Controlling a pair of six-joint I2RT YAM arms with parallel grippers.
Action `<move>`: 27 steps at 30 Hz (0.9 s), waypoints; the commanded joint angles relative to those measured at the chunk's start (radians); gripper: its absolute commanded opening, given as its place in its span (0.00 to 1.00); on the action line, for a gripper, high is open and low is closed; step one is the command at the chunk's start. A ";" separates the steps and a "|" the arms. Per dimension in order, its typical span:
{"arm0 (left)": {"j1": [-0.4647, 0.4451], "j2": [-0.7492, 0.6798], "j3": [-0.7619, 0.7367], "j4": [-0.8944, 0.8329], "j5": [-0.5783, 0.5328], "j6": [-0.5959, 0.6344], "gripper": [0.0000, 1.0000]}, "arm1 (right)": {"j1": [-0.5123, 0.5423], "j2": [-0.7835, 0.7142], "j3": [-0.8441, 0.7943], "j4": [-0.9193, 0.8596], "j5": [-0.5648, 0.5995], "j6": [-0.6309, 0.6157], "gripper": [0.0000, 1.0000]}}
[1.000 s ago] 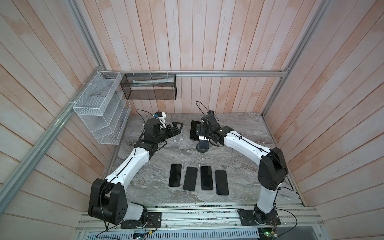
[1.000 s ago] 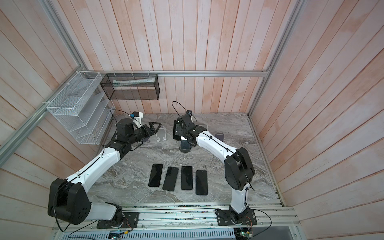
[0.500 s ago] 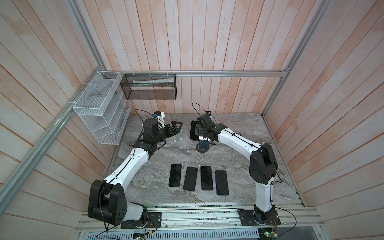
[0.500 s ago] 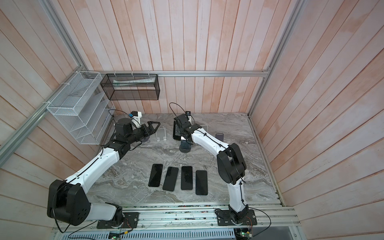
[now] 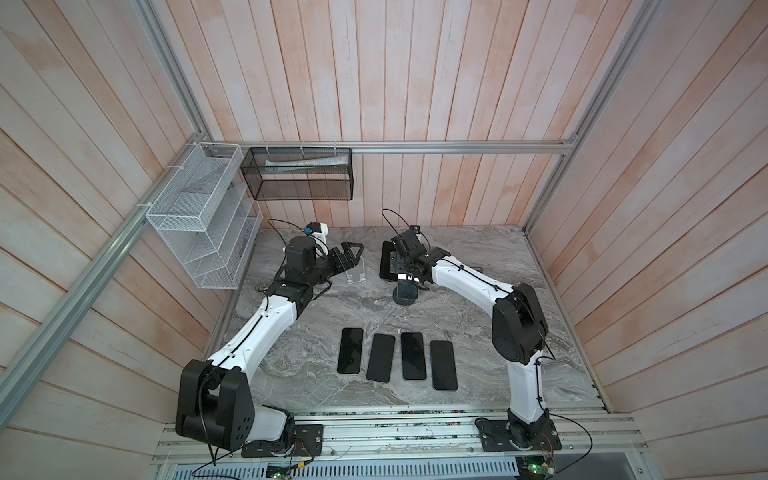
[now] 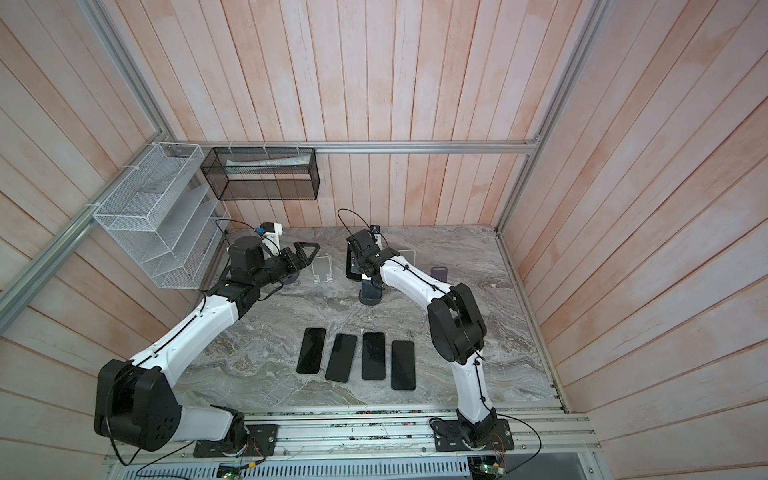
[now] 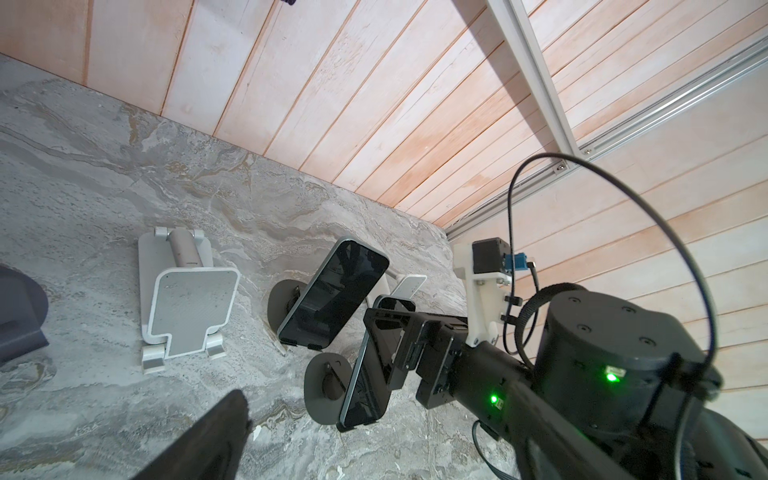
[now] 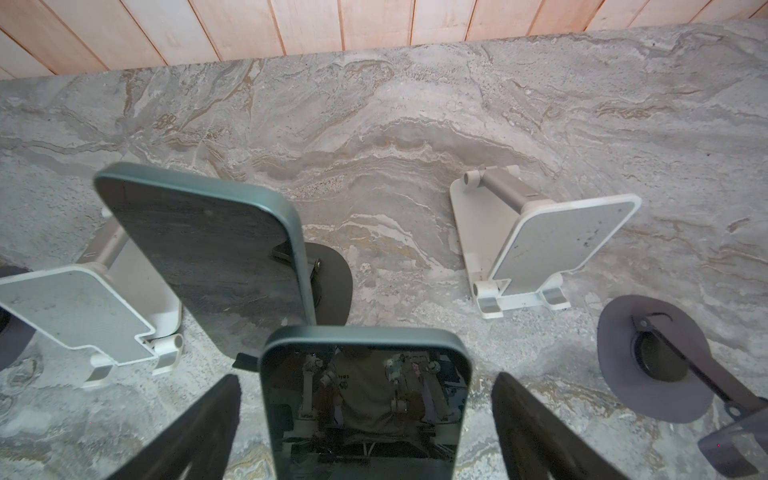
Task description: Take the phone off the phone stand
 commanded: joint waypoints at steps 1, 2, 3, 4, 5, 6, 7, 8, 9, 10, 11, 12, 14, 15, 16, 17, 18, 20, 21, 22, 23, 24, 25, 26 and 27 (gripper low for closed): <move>0.007 -0.006 0.000 0.028 0.008 -0.005 0.98 | -0.014 0.015 0.014 -0.003 -0.006 -0.004 0.92; 0.008 -0.004 0.000 0.028 0.012 -0.006 0.98 | -0.016 0.019 0.015 -0.001 -0.013 -0.009 0.90; 0.009 -0.003 0.001 0.028 0.013 -0.006 0.98 | -0.017 0.022 0.015 0.002 -0.021 -0.012 0.89; 0.009 -0.003 0.000 0.028 0.010 -0.005 0.98 | -0.018 0.023 0.014 0.006 -0.029 -0.014 0.88; 0.008 -0.001 -0.003 0.027 0.007 -0.004 0.98 | -0.017 0.023 0.012 0.009 -0.034 -0.015 0.88; 0.008 0.000 -0.002 0.027 0.004 -0.004 0.98 | -0.018 0.022 0.006 0.017 -0.041 -0.016 0.87; 0.009 0.003 0.000 0.027 0.004 -0.003 0.98 | -0.018 0.017 -0.004 0.028 -0.042 -0.016 0.87; 0.010 0.003 0.000 0.027 0.009 -0.005 0.98 | -0.019 0.014 -0.011 0.035 -0.043 -0.016 0.87; 0.009 0.005 0.000 0.028 0.013 -0.006 0.98 | -0.020 0.011 -0.020 0.043 -0.043 -0.015 0.87; 0.009 0.005 0.000 0.028 0.014 -0.005 0.98 | -0.022 0.008 -0.026 0.048 -0.046 -0.013 0.87; 0.009 0.003 0.000 0.028 0.011 -0.004 0.98 | -0.025 0.008 -0.030 0.051 -0.051 -0.012 0.87; 0.010 0.003 -0.002 0.028 0.009 -0.004 0.98 | -0.030 0.007 -0.031 0.054 -0.058 -0.010 0.87; 0.013 0.005 -0.001 0.029 0.010 -0.006 0.98 | -0.033 0.008 -0.032 0.060 -0.063 -0.008 0.87; 0.014 0.006 0.000 0.031 0.016 -0.008 0.98 | -0.033 0.009 -0.034 0.062 -0.062 -0.008 0.87; 0.013 0.006 -0.001 0.031 0.017 -0.008 0.98 | -0.034 0.011 -0.031 0.062 -0.062 -0.008 0.87; 0.013 0.007 -0.002 0.031 0.015 -0.008 0.98 | -0.033 0.013 -0.031 0.062 -0.061 -0.008 0.87; 0.015 0.006 -0.002 0.031 0.012 -0.008 0.98 | -0.033 0.015 -0.029 0.062 -0.060 -0.007 0.87; 0.015 0.008 -0.003 0.031 0.013 -0.010 0.98 | -0.033 0.021 -0.026 0.061 -0.053 -0.004 0.85; 0.016 0.008 -0.002 0.033 0.017 -0.011 0.98 | -0.034 0.023 -0.026 0.061 -0.046 0.000 0.85; 0.018 0.008 -0.001 0.033 0.021 -0.012 0.98 | -0.033 0.023 -0.030 0.066 -0.043 0.002 0.84; 0.018 0.008 0.000 0.033 0.021 -0.013 0.98 | -0.033 0.021 -0.035 0.072 -0.044 0.004 0.84; 0.017 0.006 -0.002 0.034 0.018 -0.011 0.98 | -0.034 0.021 -0.038 0.076 -0.046 0.005 0.84; 0.019 0.006 -0.004 0.033 0.015 -0.011 0.98 | -0.033 0.023 -0.038 0.077 -0.048 0.007 0.84; 0.020 0.005 -0.005 0.034 0.016 -0.012 0.98 | -0.033 0.023 -0.038 0.080 -0.047 0.007 0.84; 0.020 0.006 -0.005 0.036 0.020 -0.014 0.98 | -0.033 0.023 -0.038 0.079 -0.046 0.007 0.84</move>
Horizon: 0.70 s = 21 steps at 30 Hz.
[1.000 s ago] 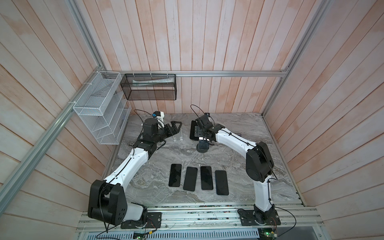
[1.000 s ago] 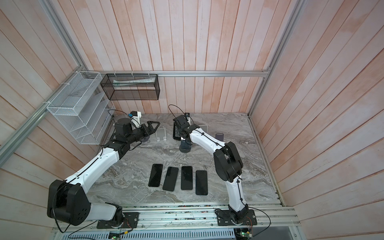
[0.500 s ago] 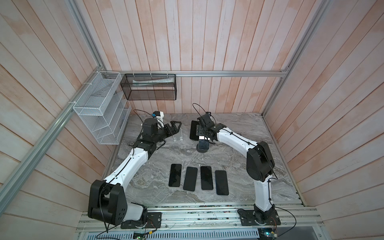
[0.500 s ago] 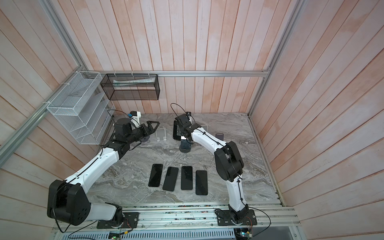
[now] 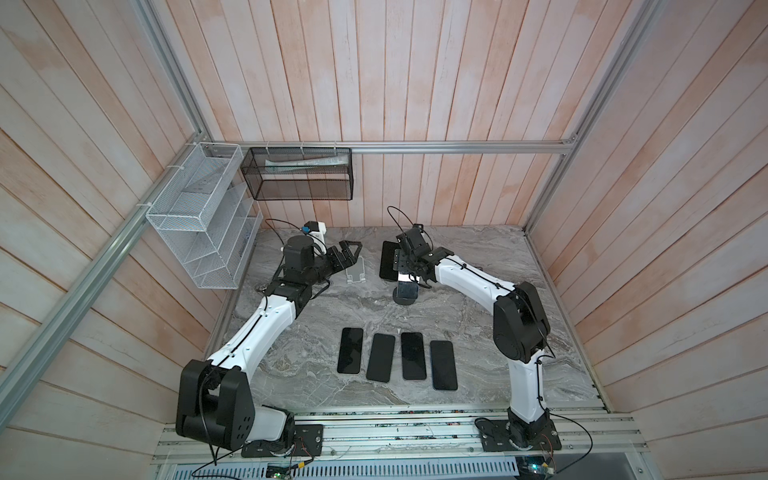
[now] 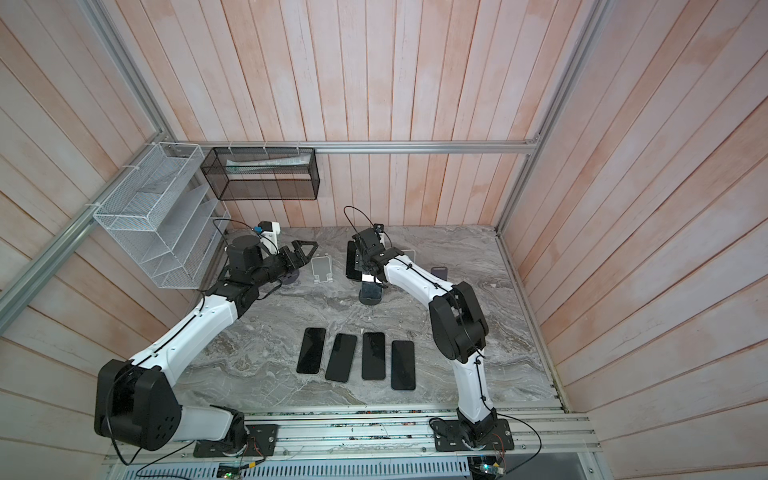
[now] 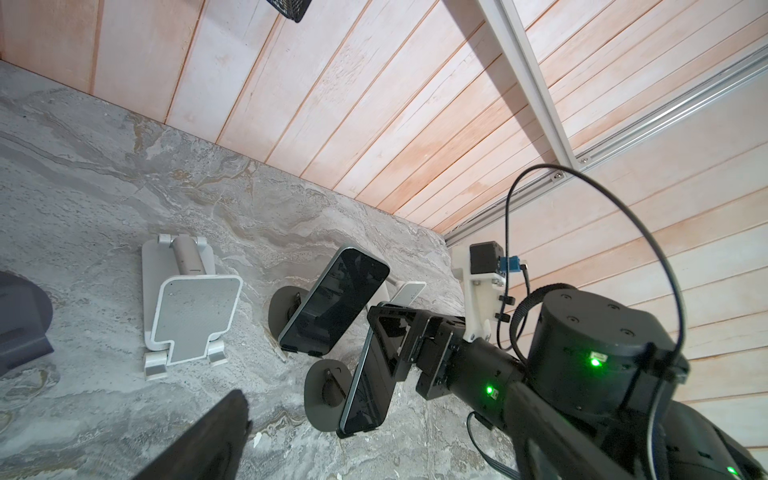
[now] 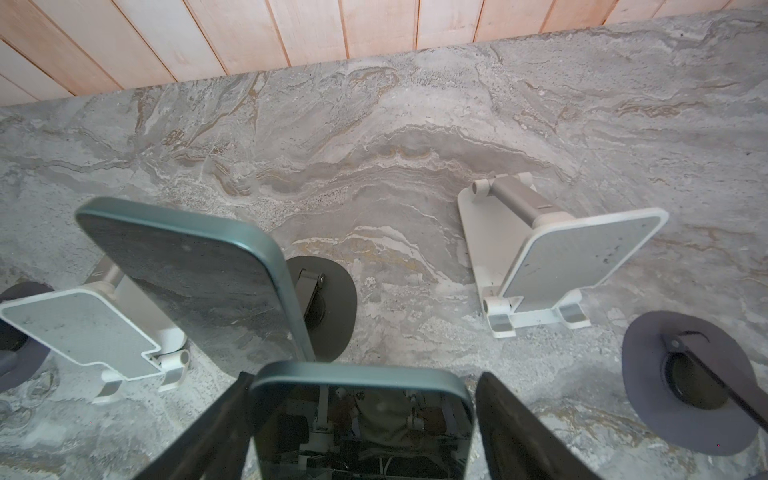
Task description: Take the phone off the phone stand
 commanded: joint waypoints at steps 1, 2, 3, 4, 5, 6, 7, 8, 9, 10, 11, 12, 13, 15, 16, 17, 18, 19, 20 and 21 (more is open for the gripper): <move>0.008 0.006 -0.003 0.022 0.020 -0.008 0.98 | -0.004 0.022 -0.011 0.011 0.009 0.008 0.84; 0.007 0.006 -0.005 0.022 0.019 -0.008 0.98 | -0.004 0.021 -0.012 0.014 0.004 0.008 0.84; 0.007 0.006 -0.006 0.023 0.020 -0.008 0.98 | -0.004 0.020 -0.016 0.017 0.000 0.012 0.84; 0.007 0.007 -0.006 0.021 0.017 -0.006 0.98 | -0.004 0.018 -0.018 0.020 -0.002 0.014 0.84; 0.008 0.009 -0.005 0.021 0.018 -0.008 0.98 | -0.004 0.018 -0.019 0.021 -0.002 0.016 0.84; 0.009 0.011 -0.002 0.021 0.022 -0.010 0.97 | -0.004 0.019 -0.021 0.023 -0.002 0.016 0.84; 0.010 0.012 0.000 0.021 0.029 -0.012 0.97 | -0.003 0.022 -0.021 0.024 -0.002 0.016 0.84; 0.009 0.011 0.001 0.022 0.031 -0.012 0.97 | -0.004 0.024 -0.020 0.024 -0.002 0.016 0.84; 0.010 0.008 0.000 0.022 0.031 -0.012 0.97 | -0.004 0.026 -0.020 0.022 -0.002 0.016 0.83; 0.010 0.006 -0.003 0.022 0.025 -0.011 0.97 | -0.003 0.029 -0.021 0.020 -0.002 0.018 0.83; 0.011 0.004 -0.005 0.024 0.022 -0.009 0.97 | -0.004 0.030 -0.022 0.018 -0.004 0.019 0.83; 0.012 0.004 -0.003 0.025 0.024 -0.010 0.97 | -0.004 0.031 -0.023 0.018 -0.003 0.019 0.83; 0.014 0.004 -0.002 0.026 0.030 -0.012 0.97 | -0.004 0.028 -0.023 0.018 -0.003 0.019 0.81; 0.016 0.006 -0.005 0.030 0.037 -0.017 0.97 | -0.004 0.023 -0.024 0.017 -0.007 0.019 0.80; 0.016 0.006 -0.004 0.030 0.037 -0.017 0.97 | -0.004 0.019 -0.028 0.023 -0.012 0.019 0.79; 0.017 0.005 -0.006 0.030 0.037 -0.017 0.97 | -0.004 0.016 -0.032 0.030 -0.015 0.017 0.78; 0.015 0.007 -0.005 0.030 0.037 -0.017 0.97 | -0.004 0.013 -0.037 0.036 -0.019 0.013 0.77; 0.016 0.007 -0.005 0.031 0.038 -0.018 0.97 | -0.004 0.011 -0.038 0.038 -0.018 0.012 0.76; 0.018 0.006 -0.005 0.032 0.040 -0.018 0.97 | -0.004 0.011 -0.041 0.040 -0.018 0.009 0.75; 0.018 0.005 -0.005 0.032 0.040 -0.019 0.97 | -0.003 0.008 -0.044 0.041 -0.019 0.008 0.73</move>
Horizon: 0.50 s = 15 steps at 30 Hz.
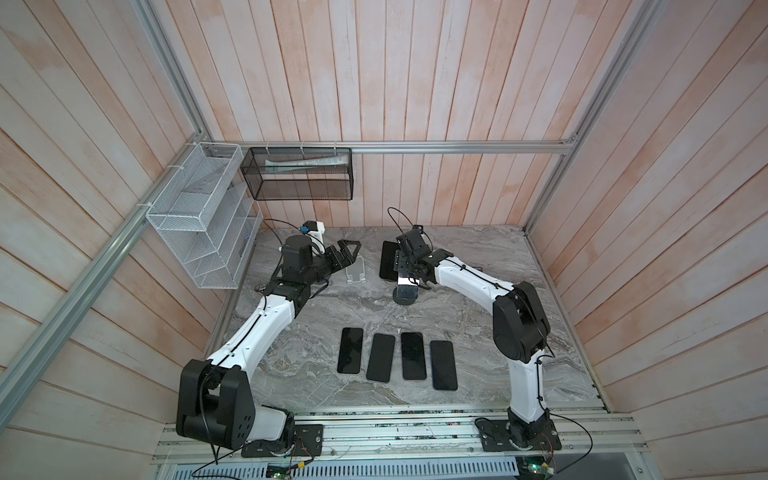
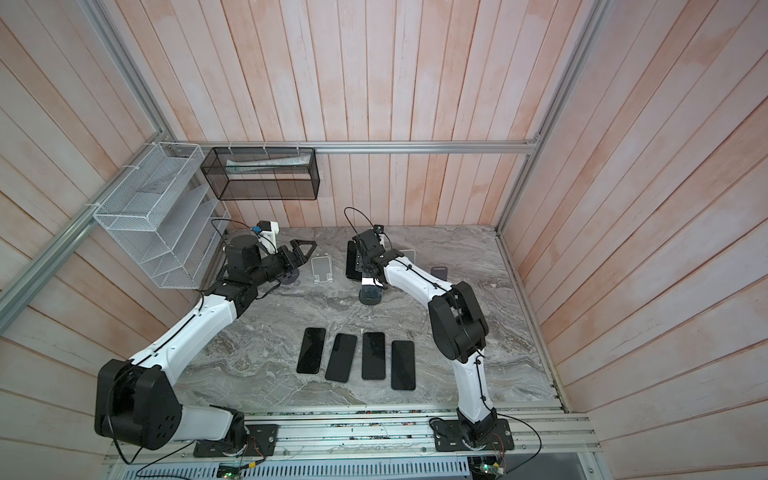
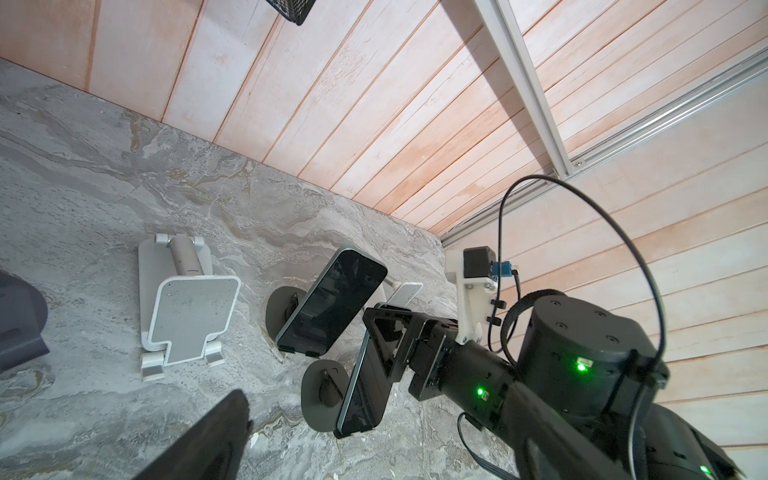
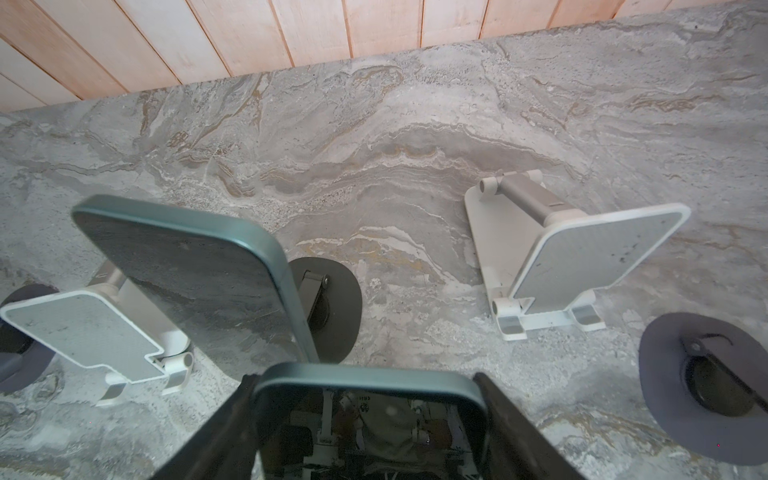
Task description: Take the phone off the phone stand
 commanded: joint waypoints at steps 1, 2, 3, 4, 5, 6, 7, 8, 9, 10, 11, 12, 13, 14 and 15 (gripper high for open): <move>0.006 0.001 -0.006 0.025 0.015 -0.005 0.97 | -0.004 0.005 -0.021 0.006 -0.014 -0.001 0.72; 0.005 0.000 -0.006 0.024 0.012 -0.004 0.97 | -0.005 0.002 -0.026 0.009 -0.016 -0.001 0.71; 0.006 0.001 -0.006 0.023 0.009 -0.003 0.97 | -0.004 -0.004 -0.031 0.015 -0.019 -0.002 0.70; 0.006 0.001 -0.006 0.024 0.009 -0.003 0.97 | -0.004 -0.008 -0.036 0.020 -0.024 -0.006 0.69; 0.008 0.002 -0.006 0.025 0.014 -0.006 0.97 | -0.002 -0.013 -0.042 0.026 -0.025 -0.008 0.68; 0.008 0.004 -0.005 0.028 0.021 -0.009 0.97 | -0.003 -0.016 -0.044 0.026 -0.023 -0.007 0.67; 0.007 0.003 -0.006 0.031 0.025 -0.010 0.97 | -0.003 -0.020 -0.048 0.030 -0.023 -0.007 0.66; 0.008 0.001 -0.007 0.032 0.024 -0.011 0.97 | -0.002 -0.024 -0.055 0.035 -0.025 -0.008 0.65; 0.007 0.001 -0.009 0.033 0.022 -0.009 0.97 | -0.003 -0.028 -0.062 0.037 -0.026 -0.008 0.64; 0.007 0.000 -0.010 0.032 0.018 -0.008 0.97 | -0.002 -0.030 -0.065 0.041 -0.026 -0.011 0.63; 0.008 0.001 -0.008 0.032 0.018 -0.009 0.97 | -0.003 -0.034 -0.072 0.044 -0.024 -0.015 0.63; 0.008 0.001 -0.008 0.033 0.022 -0.009 0.97 | -0.003 -0.040 -0.076 0.046 -0.025 -0.017 0.62; 0.008 0.002 -0.007 0.034 0.025 -0.010 0.97 | -0.002 -0.045 -0.079 0.048 -0.023 -0.018 0.62; 0.008 0.001 -0.008 0.035 0.025 -0.010 0.97 | -0.001 -0.053 -0.086 0.053 -0.023 -0.018 0.61; 0.008 0.001 -0.008 0.035 0.023 -0.008 0.97 | -0.002 -0.062 -0.091 0.057 -0.023 -0.018 0.61</move>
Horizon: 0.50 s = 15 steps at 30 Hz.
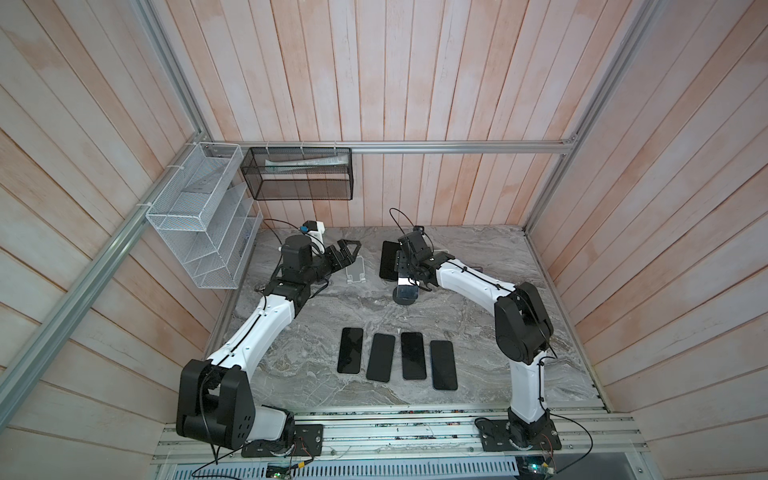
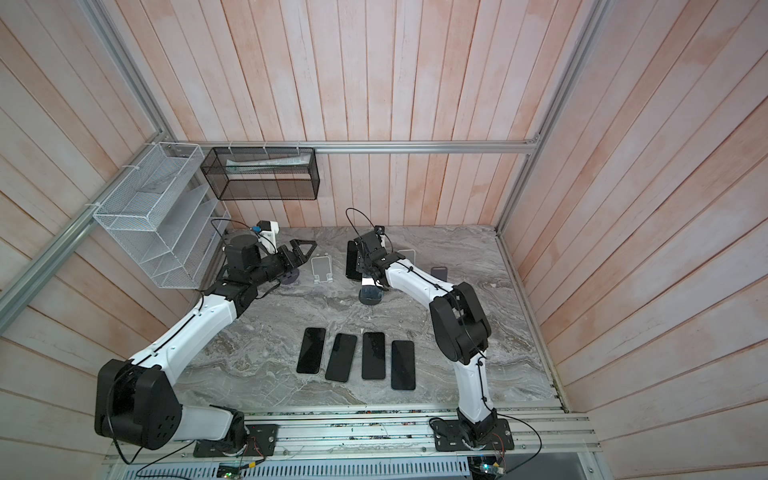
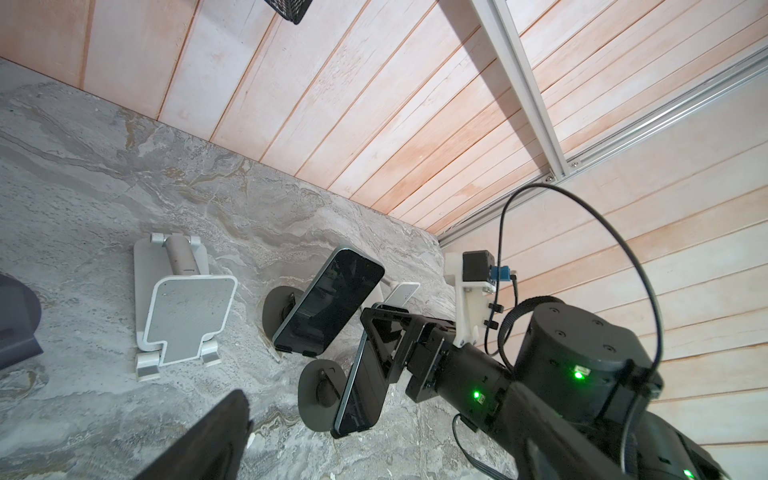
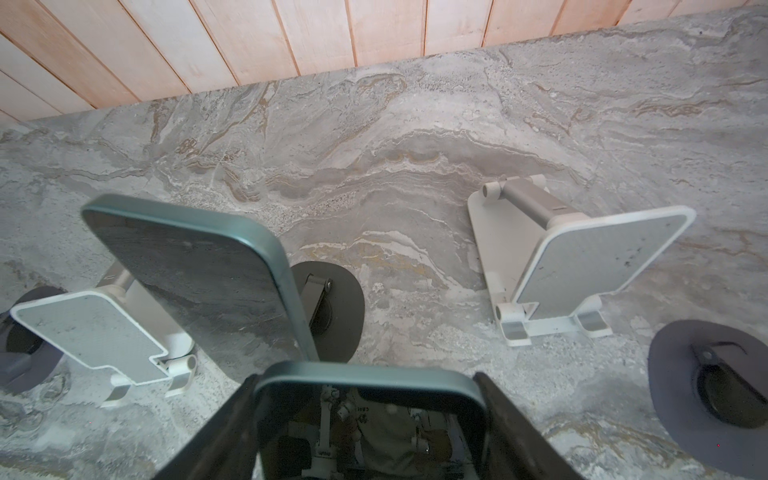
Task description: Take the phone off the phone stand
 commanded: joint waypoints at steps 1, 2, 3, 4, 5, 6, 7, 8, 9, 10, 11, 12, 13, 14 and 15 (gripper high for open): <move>0.006 0.000 -0.009 0.029 0.015 0.000 0.97 | -0.001 -0.040 -0.031 -0.011 -0.015 -0.011 0.61; 0.007 -0.001 -0.009 0.030 0.015 -0.001 0.97 | 0.001 -0.048 -0.033 -0.010 -0.014 -0.013 0.61; 0.007 -0.001 -0.008 0.030 0.018 -0.003 0.97 | 0.000 -0.058 -0.034 -0.008 -0.010 -0.014 0.60; 0.007 -0.001 -0.009 0.032 0.021 -0.005 0.97 | 0.001 -0.066 -0.039 -0.005 -0.010 -0.015 0.60; 0.008 -0.002 -0.009 0.036 0.026 -0.005 0.97 | 0.002 -0.076 -0.044 0.000 -0.011 -0.015 0.60; 0.007 -0.004 -0.011 0.038 0.025 -0.005 0.97 | 0.002 -0.085 -0.048 0.005 -0.015 -0.015 0.60; 0.007 -0.004 -0.012 0.039 0.024 -0.003 0.97 | 0.001 -0.090 -0.050 0.008 -0.019 -0.017 0.60; 0.008 -0.004 -0.014 0.040 0.020 -0.003 0.97 | 0.001 -0.094 -0.050 0.008 -0.022 -0.020 0.60; 0.008 -0.005 -0.013 0.041 0.022 -0.003 0.97 | 0.002 -0.097 -0.050 0.006 -0.023 -0.025 0.60; 0.008 -0.002 -0.013 0.043 0.026 -0.005 0.97 | 0.002 -0.101 -0.050 0.006 -0.022 -0.028 0.60; 0.008 -0.003 -0.014 0.045 0.031 -0.007 0.97 | 0.002 -0.107 -0.053 0.007 -0.021 -0.030 0.60; 0.008 -0.004 -0.015 0.048 0.032 -0.008 0.97 | 0.002 -0.112 -0.057 0.008 -0.022 -0.031 0.60; 0.009 -0.005 -0.014 0.049 0.032 -0.007 0.97 | 0.002 -0.117 -0.060 0.010 -0.025 -0.034 0.60; 0.008 -0.007 -0.017 0.051 0.031 -0.007 0.97 | 0.002 -0.123 -0.064 0.010 -0.029 -0.036 0.59; 0.008 -0.007 -0.018 0.054 0.033 -0.006 0.97 | 0.002 -0.130 -0.067 0.014 -0.031 -0.040 0.59</move>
